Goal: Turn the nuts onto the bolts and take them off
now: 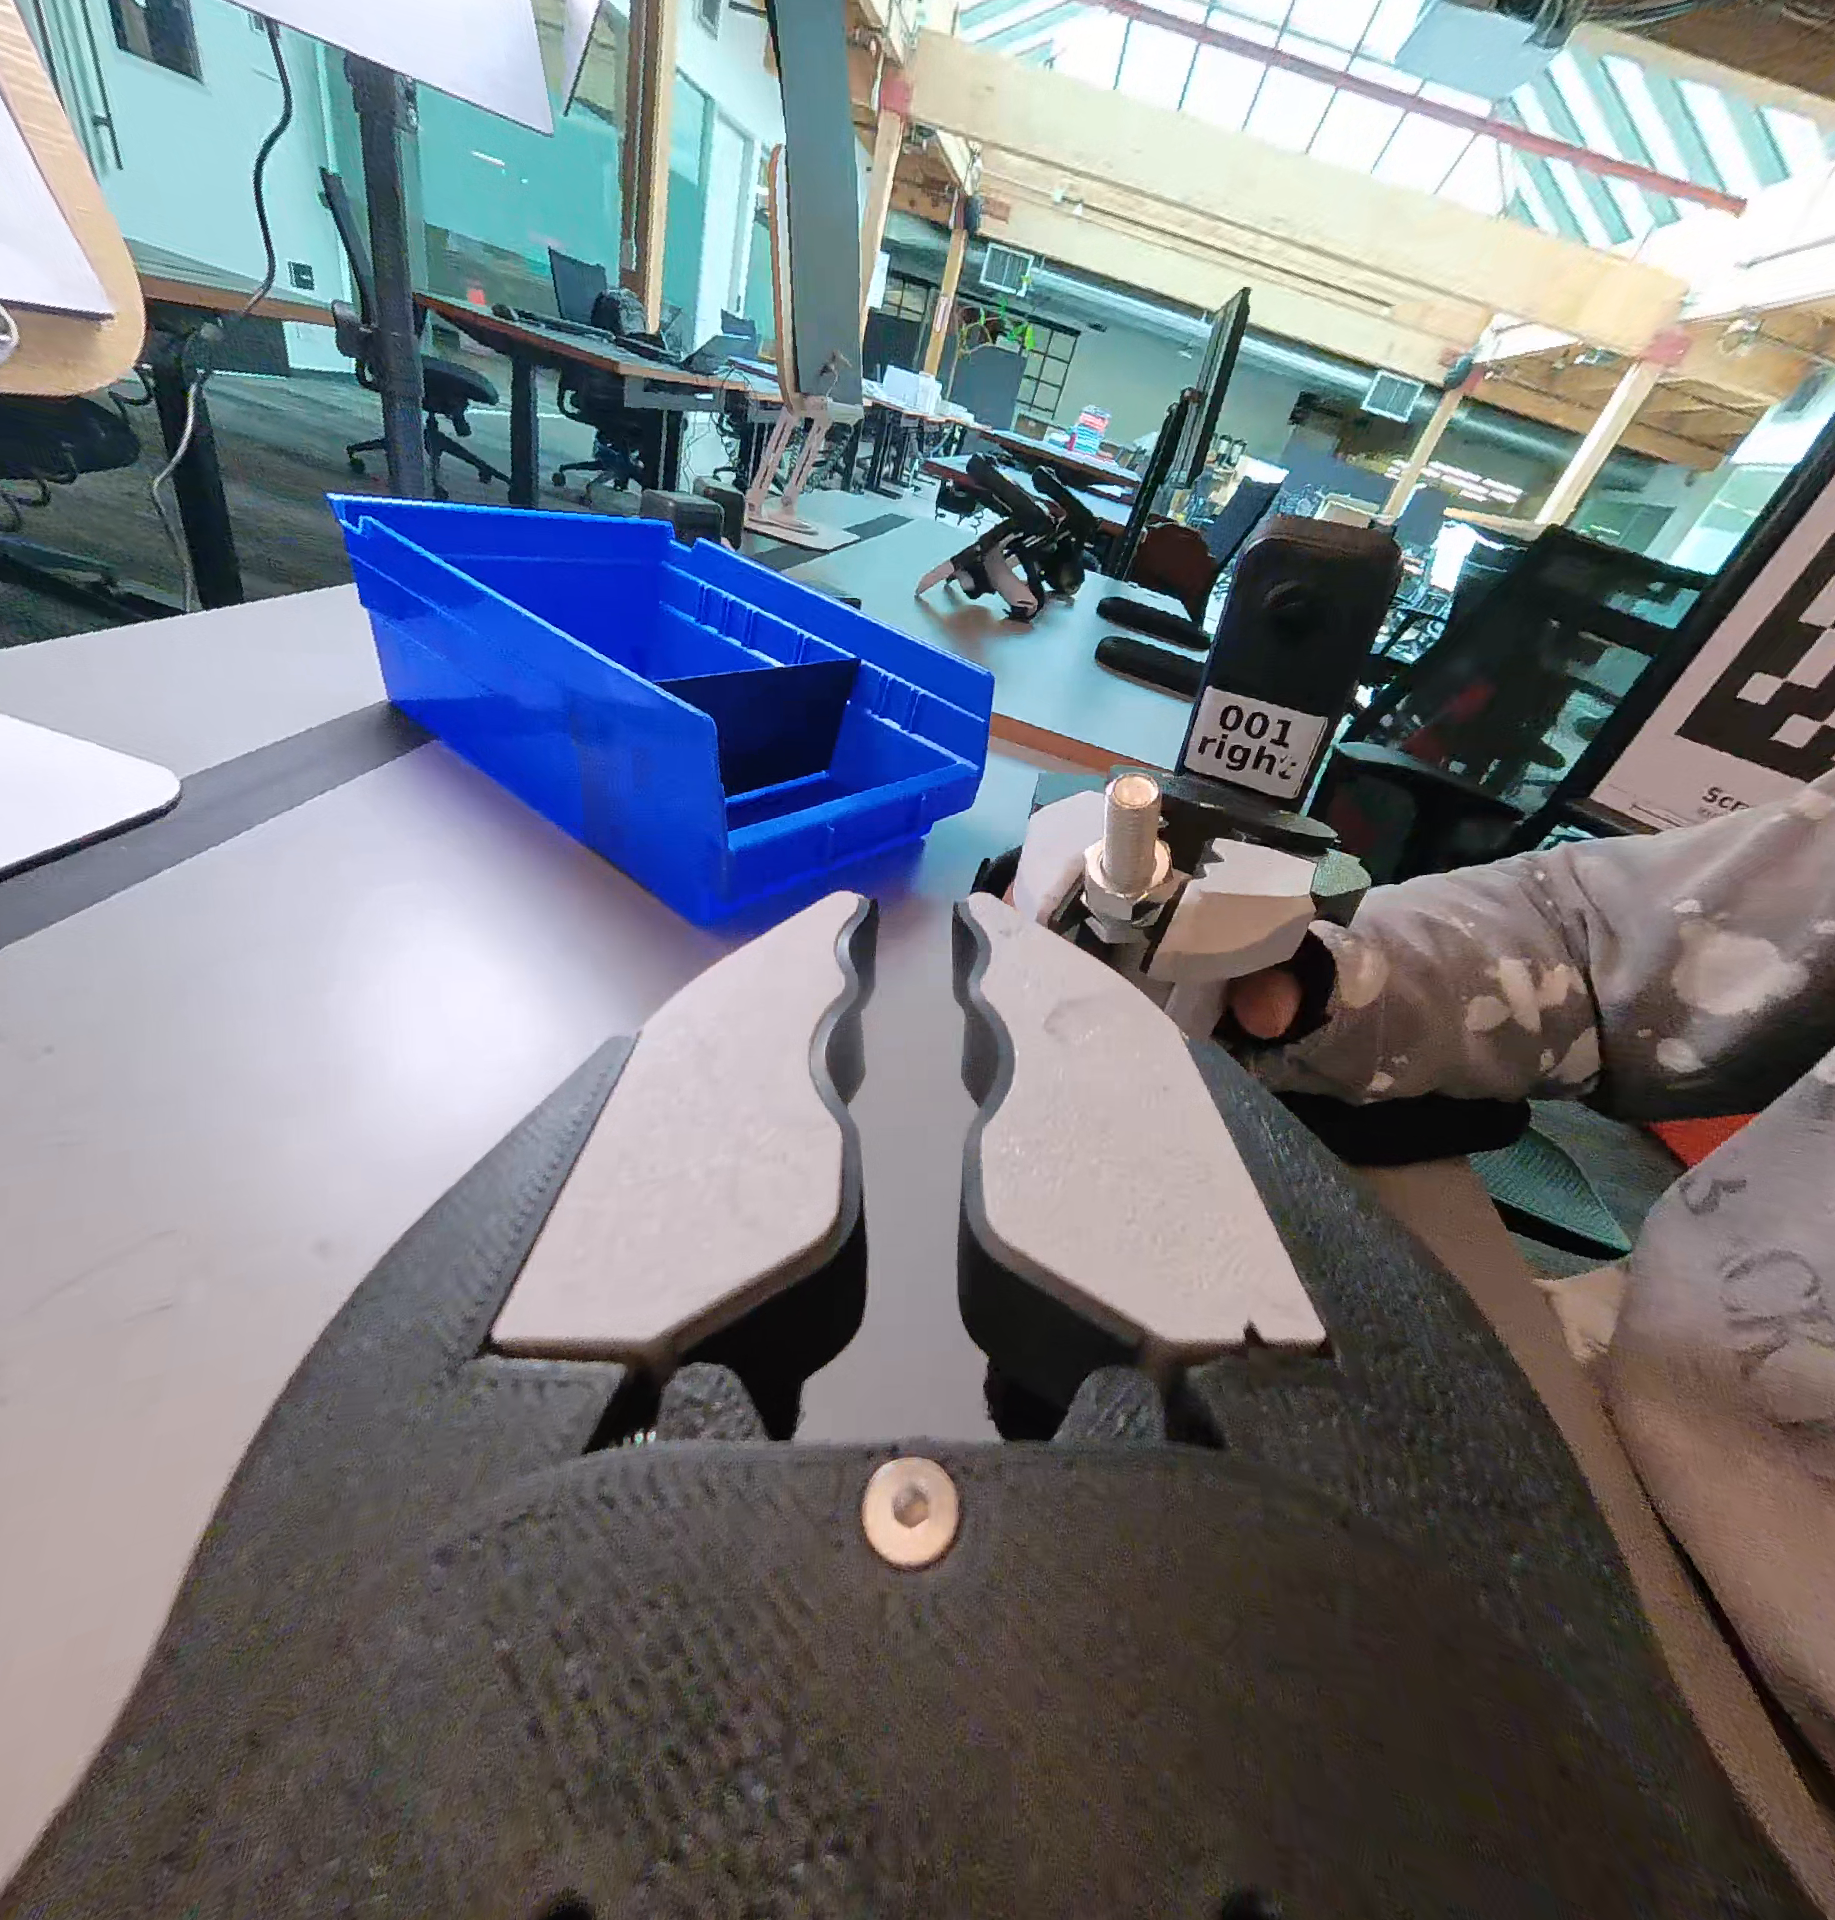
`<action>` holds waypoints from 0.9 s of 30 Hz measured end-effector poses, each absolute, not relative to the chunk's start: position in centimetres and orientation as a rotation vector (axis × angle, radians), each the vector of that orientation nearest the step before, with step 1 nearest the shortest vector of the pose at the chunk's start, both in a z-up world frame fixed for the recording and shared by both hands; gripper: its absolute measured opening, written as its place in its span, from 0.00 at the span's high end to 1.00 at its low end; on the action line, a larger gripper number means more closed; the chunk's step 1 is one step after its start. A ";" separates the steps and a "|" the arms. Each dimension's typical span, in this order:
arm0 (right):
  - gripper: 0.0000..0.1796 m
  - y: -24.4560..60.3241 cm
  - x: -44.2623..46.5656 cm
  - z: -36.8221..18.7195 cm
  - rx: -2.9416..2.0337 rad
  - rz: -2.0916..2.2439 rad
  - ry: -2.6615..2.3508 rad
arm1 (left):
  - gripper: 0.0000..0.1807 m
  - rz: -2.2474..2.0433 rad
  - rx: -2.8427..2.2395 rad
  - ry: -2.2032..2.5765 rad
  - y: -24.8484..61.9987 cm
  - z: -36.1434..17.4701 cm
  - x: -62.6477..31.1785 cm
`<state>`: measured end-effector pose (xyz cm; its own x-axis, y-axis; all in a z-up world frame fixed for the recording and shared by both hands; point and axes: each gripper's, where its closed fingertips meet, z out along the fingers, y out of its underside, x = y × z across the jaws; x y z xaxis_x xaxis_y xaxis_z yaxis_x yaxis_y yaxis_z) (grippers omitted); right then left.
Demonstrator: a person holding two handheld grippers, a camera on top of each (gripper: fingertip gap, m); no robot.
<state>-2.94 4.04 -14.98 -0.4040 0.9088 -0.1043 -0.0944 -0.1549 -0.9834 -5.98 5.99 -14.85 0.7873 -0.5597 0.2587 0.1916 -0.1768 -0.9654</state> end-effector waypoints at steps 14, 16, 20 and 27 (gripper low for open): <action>0.90 12.4 -3.8 -15.8 -1.188 1.139 -1.299 | 0.96 -0.555 -1.702 0.263 7.2 -17.5 -7.0; 0.90 17.4 -3.2 -15.2 -1.267 0.921 -1.262 | 0.95 -0.444 -1.745 0.233 7.9 -18.9 -7.9; 0.90 28.9 -1.7 -14.5 -1.490 0.538 -1.203 | 0.92 -0.280 -1.767 0.196 8.8 -20.5 -8.9; 0.90 45.0 0.3 -21.6 -1.948 -0.040 -1.332 | 0.91 -0.102 -1.712 0.194 8.8 -19.2 -10.1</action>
<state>0.28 45.02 -21.56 0.4549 0.7844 0.4217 0.8084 -0.1650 -0.5651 -10.08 8.83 -19.22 0.9813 -0.1877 -0.0434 -0.0703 -0.1395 -0.9877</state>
